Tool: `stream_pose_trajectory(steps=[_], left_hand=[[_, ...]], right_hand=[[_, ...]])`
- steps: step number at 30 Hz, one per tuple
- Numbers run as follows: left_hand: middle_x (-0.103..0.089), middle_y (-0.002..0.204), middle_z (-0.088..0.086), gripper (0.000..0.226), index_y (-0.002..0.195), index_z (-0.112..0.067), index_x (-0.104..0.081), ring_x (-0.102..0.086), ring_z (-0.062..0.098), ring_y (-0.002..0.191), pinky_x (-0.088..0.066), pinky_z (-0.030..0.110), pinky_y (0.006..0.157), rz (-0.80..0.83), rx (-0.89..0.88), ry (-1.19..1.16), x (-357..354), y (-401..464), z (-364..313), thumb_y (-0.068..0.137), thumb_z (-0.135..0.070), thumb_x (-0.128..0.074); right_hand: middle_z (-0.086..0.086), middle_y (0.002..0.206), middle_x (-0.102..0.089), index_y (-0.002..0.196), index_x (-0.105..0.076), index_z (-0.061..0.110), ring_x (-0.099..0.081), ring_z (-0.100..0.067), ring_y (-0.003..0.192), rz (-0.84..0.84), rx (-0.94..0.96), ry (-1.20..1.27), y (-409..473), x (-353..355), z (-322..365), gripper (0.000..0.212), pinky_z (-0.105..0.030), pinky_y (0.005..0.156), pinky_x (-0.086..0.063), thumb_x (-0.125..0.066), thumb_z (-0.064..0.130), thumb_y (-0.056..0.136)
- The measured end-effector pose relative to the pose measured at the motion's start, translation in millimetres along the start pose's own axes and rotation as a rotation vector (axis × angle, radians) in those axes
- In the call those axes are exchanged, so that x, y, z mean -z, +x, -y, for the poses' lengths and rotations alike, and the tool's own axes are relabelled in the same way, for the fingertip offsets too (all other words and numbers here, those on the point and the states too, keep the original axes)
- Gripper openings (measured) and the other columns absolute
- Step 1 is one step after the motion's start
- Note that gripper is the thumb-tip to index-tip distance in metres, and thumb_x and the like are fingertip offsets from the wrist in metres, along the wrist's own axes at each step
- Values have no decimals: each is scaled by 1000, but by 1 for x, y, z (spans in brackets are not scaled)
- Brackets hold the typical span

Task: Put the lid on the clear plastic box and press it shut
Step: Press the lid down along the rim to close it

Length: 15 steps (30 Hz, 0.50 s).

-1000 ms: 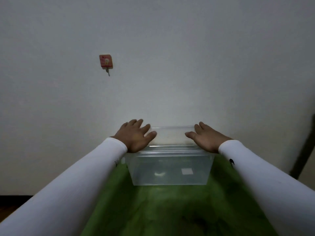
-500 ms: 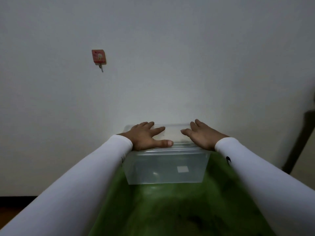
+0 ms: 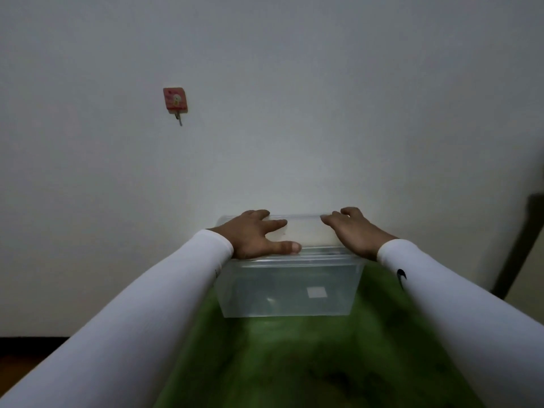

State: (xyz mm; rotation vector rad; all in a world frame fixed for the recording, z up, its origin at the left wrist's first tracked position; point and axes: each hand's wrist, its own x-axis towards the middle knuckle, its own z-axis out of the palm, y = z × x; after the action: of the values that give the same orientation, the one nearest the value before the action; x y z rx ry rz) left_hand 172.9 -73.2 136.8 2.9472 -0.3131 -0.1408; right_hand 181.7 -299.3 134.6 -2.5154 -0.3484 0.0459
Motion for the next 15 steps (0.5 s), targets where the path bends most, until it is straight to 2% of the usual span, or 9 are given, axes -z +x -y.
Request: stream_pose_trajectory(steps=[4, 7, 9, 12, 15], left_hand=[[-17, 160, -6, 105, 140, -53, -25, -10, 19, 147, -12, 51, 117, 16, 15, 11, 5, -1, 0, 46, -99, -31], [-17, 160, -7, 105, 139, -55, -26, -12, 20, 147, -14, 53, 116, 33, 33, 18, 8, -3, -2, 44, -100, -31], [-19, 160, -6, 103, 139, -55, -27, -14, 21, 146, -15, 53, 116, 29, 27, 30, 8, -5, -3, 46, -100, -27], [-23, 159, -3, 96, 140, -52, -28, -17, 21, 145, -18, 53, 116, -33, -22, 32, 8, -10, -3, 56, -97, -17], [-30, 156, -2, 86, 142, -46, -29, -21, 20, 144, -20, 47, 116, -128, -55, -18, 11, -19, 1, 67, -89, -18]], right_hand=[[-30, 141, -36, 138, -33, -1, -31, -43, 131, -14, -6, -84, 0, 2, 1, 43, -48, 108, -24, -29, 22, 102], [-22, 144, -38, 137, -38, 8, -23, -33, 139, -29, 24, -189, -3, 2, -1, 41, -40, 109, -22, -20, 20, 101], [-21, 145, -39, 136, -37, 7, -22, -32, 139, -33, 29, -225, -5, 4, 1, 42, -37, 108, -23, -17, 20, 101], [-26, 142, -39, 134, -36, -1, -28, -35, 135, -41, 22, -158, -8, 7, 5, 43, -37, 106, -23, -18, 21, 102], [-28, 137, -43, 131, -40, -6, -36, -40, 127, -86, 24, -41, -11, 11, 8, 45, -43, 103, -27, -23, 24, 102]])
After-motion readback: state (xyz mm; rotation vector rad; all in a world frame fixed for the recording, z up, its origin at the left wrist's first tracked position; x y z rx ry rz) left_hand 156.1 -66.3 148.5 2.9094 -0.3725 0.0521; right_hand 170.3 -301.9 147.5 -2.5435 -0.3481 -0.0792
